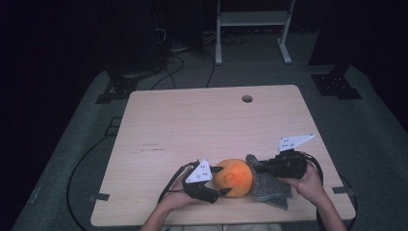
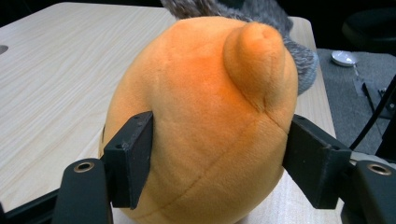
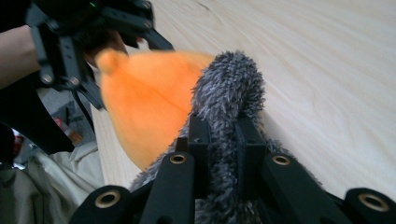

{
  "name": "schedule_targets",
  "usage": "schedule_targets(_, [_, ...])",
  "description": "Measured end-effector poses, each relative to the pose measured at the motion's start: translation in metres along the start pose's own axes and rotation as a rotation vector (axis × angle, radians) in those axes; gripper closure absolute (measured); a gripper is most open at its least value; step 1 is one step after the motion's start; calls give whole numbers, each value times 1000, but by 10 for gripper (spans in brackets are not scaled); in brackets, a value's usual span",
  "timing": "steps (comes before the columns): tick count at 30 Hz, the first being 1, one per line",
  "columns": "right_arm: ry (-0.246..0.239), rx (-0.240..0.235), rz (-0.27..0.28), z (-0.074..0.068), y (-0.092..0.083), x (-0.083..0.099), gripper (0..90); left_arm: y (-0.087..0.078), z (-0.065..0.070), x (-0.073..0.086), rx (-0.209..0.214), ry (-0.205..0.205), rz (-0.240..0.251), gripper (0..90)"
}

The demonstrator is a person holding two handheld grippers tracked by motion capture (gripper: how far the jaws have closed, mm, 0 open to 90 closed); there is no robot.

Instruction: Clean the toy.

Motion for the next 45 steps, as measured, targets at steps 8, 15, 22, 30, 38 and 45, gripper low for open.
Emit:
schedule_targets(8, [-40,-3,20,-11,-3,-7,789,-2,-3,2,2,-25,11,294])
schedule_targets(15, [20,38,-22,2,2,7,788,-4,-11,5,9,-92,43,289])
schedule_targets(22, [-72,10,19,-22,6,-12,786,-2,-11,4,13,-91,47,217])
schedule_targets(30, [-60,-6,62,-25,9,-12,786,6,-10,3,-39,-48,19,270])
schedule_targets(38, [1,7,38,-10,20,1,787,-11,-14,-8,-48,-109,85,366])
schedule_targets(45, [-43,-66,153,-31,10,-18,786,-8,-12,-11,-66,-109,73,369])
Point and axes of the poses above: each handheld gripper's, and its own axes: y roughly forward along the jaws, x roughly out of its underside, z roughly to its right, the point moved 2 cm from there along y, roughly forward along the jaws, and after that the axes turned 1 degree about x, right-handed, at the moved point
